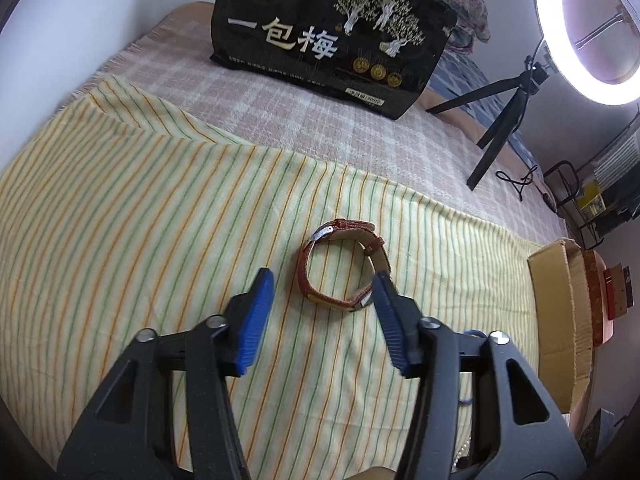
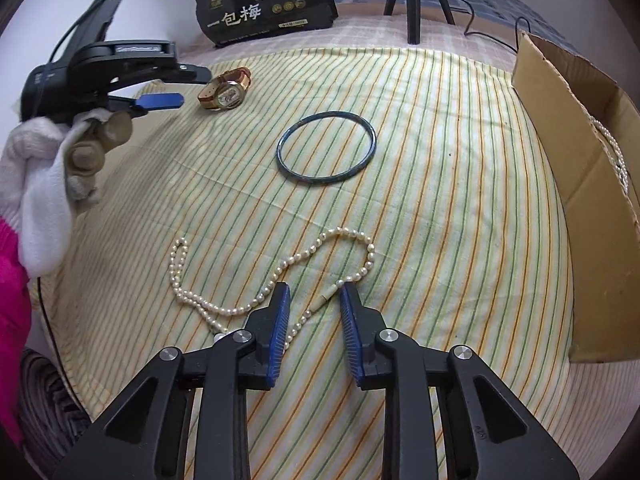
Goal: Organize jewelry
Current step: 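Close the left tool on the brown leather watch while the right tool grasps the single-strand pearl necklace, then carry the watch with the left tool into the box while the right tool carries the necklace there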
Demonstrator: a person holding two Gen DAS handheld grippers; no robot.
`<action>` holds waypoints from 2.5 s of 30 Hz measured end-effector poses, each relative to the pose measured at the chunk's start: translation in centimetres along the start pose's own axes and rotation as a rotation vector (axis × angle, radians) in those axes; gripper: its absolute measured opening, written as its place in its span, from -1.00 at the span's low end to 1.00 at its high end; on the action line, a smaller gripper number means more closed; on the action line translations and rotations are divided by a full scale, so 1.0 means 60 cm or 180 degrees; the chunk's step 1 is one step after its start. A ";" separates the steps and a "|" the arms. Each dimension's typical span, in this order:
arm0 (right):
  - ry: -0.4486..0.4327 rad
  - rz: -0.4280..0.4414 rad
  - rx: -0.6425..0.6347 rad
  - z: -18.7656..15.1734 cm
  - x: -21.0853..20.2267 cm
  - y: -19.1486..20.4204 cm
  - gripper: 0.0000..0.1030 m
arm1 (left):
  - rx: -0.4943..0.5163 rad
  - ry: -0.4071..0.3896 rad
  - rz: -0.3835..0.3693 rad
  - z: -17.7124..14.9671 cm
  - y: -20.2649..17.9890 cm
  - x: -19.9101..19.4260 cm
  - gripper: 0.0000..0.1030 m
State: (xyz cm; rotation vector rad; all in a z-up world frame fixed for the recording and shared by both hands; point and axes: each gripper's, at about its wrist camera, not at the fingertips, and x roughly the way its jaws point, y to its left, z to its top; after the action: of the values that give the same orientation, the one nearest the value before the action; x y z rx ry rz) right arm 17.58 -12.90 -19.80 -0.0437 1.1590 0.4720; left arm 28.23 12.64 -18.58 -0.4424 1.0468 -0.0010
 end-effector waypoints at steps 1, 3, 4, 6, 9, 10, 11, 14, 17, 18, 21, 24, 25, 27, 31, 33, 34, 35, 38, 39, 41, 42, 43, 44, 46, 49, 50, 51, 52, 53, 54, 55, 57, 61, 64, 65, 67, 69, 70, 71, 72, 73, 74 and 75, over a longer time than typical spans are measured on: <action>-0.0009 -0.0005 -0.0004 0.000 0.002 0.001 -0.57 | -0.0023 0.0013 0.0003 0.000 0.002 0.006 -0.09; -0.0034 -0.0020 -0.0009 0.006 0.012 0.004 -0.59 | -0.0053 0.0035 0.0022 0.000 0.003 0.018 -0.09; -0.0048 -0.0043 -0.0037 0.006 0.013 0.008 -0.63 | -0.0055 0.0033 0.0026 0.000 0.003 0.021 -0.10; -0.0062 -0.0061 -0.0095 0.007 0.014 0.013 -0.75 | -0.0039 0.0034 0.0070 0.000 0.002 0.030 -0.24; -0.0066 -0.0032 -0.0127 0.008 0.014 0.017 -0.89 | 0.0007 0.0023 0.0151 -0.001 0.002 0.040 -0.51; -0.0063 -0.0028 -0.0132 0.008 0.013 0.017 -0.93 | 0.0019 0.0010 0.0181 -0.002 0.003 0.042 -0.58; -0.0059 -0.0019 -0.0130 0.009 0.012 0.016 -0.95 | 0.0017 -0.0003 0.0209 -0.002 0.006 0.042 -0.74; -0.0064 0.0015 -0.0091 0.013 0.008 0.012 -0.95 | -0.0054 0.0009 0.0158 0.001 0.017 0.041 -0.89; -0.0105 -0.0005 -0.0114 0.016 0.000 0.014 -0.95 | -0.0115 0.0022 0.0101 0.004 0.024 0.036 -0.93; -0.0127 -0.0006 -0.0120 0.018 -0.005 0.015 -0.95 | -0.0126 0.0022 0.0088 0.004 0.025 0.034 -0.93; -0.0220 -0.0015 -0.0153 0.023 -0.022 0.019 -0.95 | -0.0128 0.0003 0.0062 0.004 0.026 0.023 -0.93; -0.0307 0.0000 -0.0143 0.028 -0.040 0.021 -0.95 | -0.0150 -0.0033 0.0014 0.006 0.027 0.004 -0.93; -0.0333 0.0014 -0.0127 0.030 -0.045 0.019 -0.95 | -0.0166 -0.0051 -0.0016 0.007 0.028 -0.002 -0.93; -0.0394 0.0044 -0.0091 0.035 -0.058 0.016 -0.95 | -0.0170 -0.0103 -0.0044 0.011 0.025 -0.016 -0.93; -0.0516 0.0091 -0.0043 0.041 -0.086 0.014 -0.95 | -0.0136 -0.0178 -0.0106 0.014 0.017 -0.043 -0.93; -0.0594 0.0118 -0.0014 0.045 -0.102 0.013 -0.95 | -0.0108 -0.0215 -0.0135 0.014 0.009 -0.055 -0.93; -0.0636 0.0125 -0.0002 0.048 -0.112 0.013 -0.95 | -0.0085 -0.0237 -0.0163 0.014 0.003 -0.065 -0.93; -0.0668 0.0128 0.0006 0.049 -0.121 0.014 -0.95 | -0.0064 -0.0249 -0.0180 0.013 -0.002 -0.071 -0.93; -0.0804 0.0142 0.0034 0.056 -0.151 0.016 -0.95 | 0.0030 -0.0309 -0.0224 0.010 -0.024 -0.093 -0.93; -0.0857 0.0145 0.0038 0.059 -0.163 0.017 -0.95 | 0.0058 -0.0328 -0.0244 0.009 -0.032 -0.101 -0.93; -0.0960 0.0147 0.0050 0.062 -0.185 0.018 -0.95 | 0.0116 -0.0363 -0.0291 0.006 -0.047 -0.116 -0.93; -0.1006 0.0149 0.0059 0.064 -0.195 0.018 -0.95 | 0.0136 -0.0373 -0.0306 0.004 -0.051 -0.121 -0.93; -0.1051 0.0156 0.0068 0.065 -0.206 0.018 -0.95 | 0.0169 -0.0390 -0.0324 0.001 -0.058 -0.128 -0.93; -0.1085 0.0160 0.0073 0.065 -0.213 0.018 -0.95 | 0.0207 -0.0413 -0.0338 -0.002 -0.065 -0.137 -0.93; -0.1186 0.0156 0.0078 0.066 -0.237 0.017 -0.95 | 0.0277 -0.0447 -0.0365 -0.009 -0.081 -0.153 -0.93; -0.1298 0.0129 0.0095 0.067 -0.262 0.014 -0.95 | 0.0380 -0.0476 -0.0398 -0.020 -0.103 -0.169 -0.93; -0.1330 0.0126 0.0107 0.067 -0.270 0.012 -0.95 | 0.0406 -0.0480 -0.0407 -0.023 -0.109 -0.172 -0.93; -0.1363 0.0117 0.0118 0.065 -0.278 0.010 -0.95 | 0.0440 -0.0482 -0.0419 -0.027 -0.115 -0.176 -0.93; -0.1394 0.0106 0.0130 0.065 -0.285 0.007 -0.95 | 0.0480 -0.0485 -0.0433 -0.031 -0.122 -0.180 -0.93; -0.1417 0.0099 0.0140 0.064 -0.292 0.004 -0.95 | 0.0524 -0.0489 -0.0446 -0.037 -0.131 -0.185 -0.93; -0.1456 0.0082 0.0158 0.064 -0.301 0.000 -0.95 | 0.0552 -0.0492 -0.0457 -0.040 -0.138 -0.188 -0.93; -0.1485 0.0066 0.0171 0.064 -0.308 -0.005 -0.95 | 0.0585 -0.0494 -0.0475 -0.044 -0.145 -0.192 -0.93; -0.1548 0.0052 0.0208 0.063 -0.322 -0.014 -0.95 | 0.0661 -0.0505 -0.0506 -0.053 -0.163 -0.200 -0.93; -0.1691 0.0032 0.0294 0.064 -0.352 -0.033 -0.95 | 0.0770 -0.0507 -0.0557 -0.070 -0.193 -0.208 -0.93; -0.1794 0.0009 0.0351 0.065 -0.373 -0.048 -0.95 | 0.0841 -0.0478 -0.0590 -0.081 -0.214 -0.206 -0.93; -0.1824 -0.0001 0.0372 0.066 -0.379 -0.054 -0.95 | 0.0876 -0.0465 -0.0606 -0.086 -0.225 -0.204 -0.93; -0.1881 -0.0021 0.0417 0.067 -0.390 -0.068 -0.95 | 0.0942 -0.0446 -0.0634 -0.095 -0.247 -0.202 -0.93; -0.1924 -0.0078 0.0459 0.067 -0.398 -0.084 -0.95 | 0.0989 -0.0431 -0.0670 -0.103 -0.267 -0.200 -0.93; -0.1941 -0.0105 0.0486 0.067 -0.401 -0.094 -0.95 | 0.1008 -0.0423 -0.0693 -0.106 -0.278 -0.199 -0.93; -0.1951 -0.0126 0.0504 0.066 -0.404 -0.101 -0.95 | 0.1025 -0.0415 -0.0710 -0.109 -0.287 -0.198 -0.93; -0.1963 -0.0175 0.0535 0.065 -0.407 -0.113 -0.95 | 0.1051 -0.0404 -0.0736 -0.113 -0.300 -0.196 -0.93; -0.1970 -0.0211 0.0559 0.063 -0.409 -0.122 -0.95 | 0.1075 -0.0393 -0.0757 -0.116 -0.311 -0.193 -0.93; -0.1973 -0.0232 0.0583 0.062 -0.411 -0.129 -0.95 | 0.1095 -0.0383 -0.0772 -0.120 -0.321 -0.191 -0.93; -0.1979 -0.0260 0.0631 0.059 -0.413 -0.142 -0.95 | 0.1119 -0.0367 -0.0793 -0.124 -0.332 -0.188 -0.93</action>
State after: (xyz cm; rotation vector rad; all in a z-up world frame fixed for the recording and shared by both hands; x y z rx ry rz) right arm 16.10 -27.92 1.90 0.2144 0.5843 0.2652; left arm 20.43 -5.82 -5.24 -0.2465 0.8508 -0.3722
